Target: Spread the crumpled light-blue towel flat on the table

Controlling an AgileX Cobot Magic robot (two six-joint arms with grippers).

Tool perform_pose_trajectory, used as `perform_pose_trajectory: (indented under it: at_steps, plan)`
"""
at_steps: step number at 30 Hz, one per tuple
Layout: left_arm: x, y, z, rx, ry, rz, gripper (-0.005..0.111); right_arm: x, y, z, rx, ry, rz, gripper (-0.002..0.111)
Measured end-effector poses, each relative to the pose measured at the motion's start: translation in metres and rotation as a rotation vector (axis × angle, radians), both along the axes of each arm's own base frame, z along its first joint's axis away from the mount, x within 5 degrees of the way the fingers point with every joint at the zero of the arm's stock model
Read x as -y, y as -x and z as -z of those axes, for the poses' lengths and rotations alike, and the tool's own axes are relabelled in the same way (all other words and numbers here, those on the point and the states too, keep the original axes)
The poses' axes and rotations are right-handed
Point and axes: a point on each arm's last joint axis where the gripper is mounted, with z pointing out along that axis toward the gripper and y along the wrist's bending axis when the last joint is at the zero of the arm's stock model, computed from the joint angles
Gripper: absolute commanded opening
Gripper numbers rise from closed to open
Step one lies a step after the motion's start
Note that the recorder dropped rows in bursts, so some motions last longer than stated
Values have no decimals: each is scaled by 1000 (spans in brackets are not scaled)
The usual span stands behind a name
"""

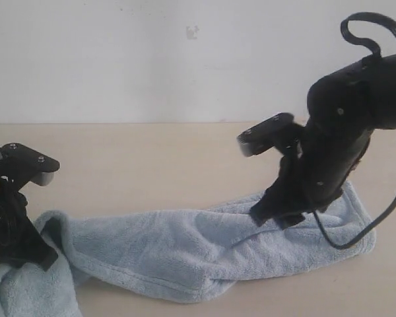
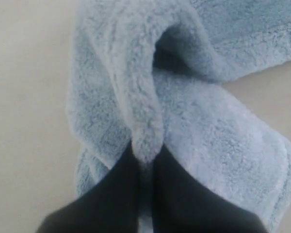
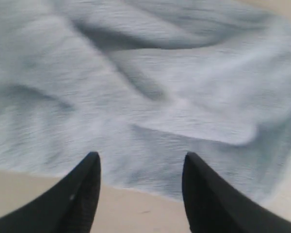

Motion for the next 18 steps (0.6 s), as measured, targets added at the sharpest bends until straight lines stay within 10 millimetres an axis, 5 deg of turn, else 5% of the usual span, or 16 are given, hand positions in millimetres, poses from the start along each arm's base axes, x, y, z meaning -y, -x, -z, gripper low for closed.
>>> perform_pose_trajectory:
  at_steps: [4,10,15,18]
  plan:
    - [3,2,-7,14,42,-12,4,48,-25,-3,102,22,232,50]
    - [24,12,-18,-40,289,43,4,116,-48,23,21,-139,501,50]
    - [51,30,-13,-157,577,314,7,128,-55,44,-55,-319,521,50]
    - [53,31,-7,-162,593,380,23,123,-58,45,-46,-383,494,50]
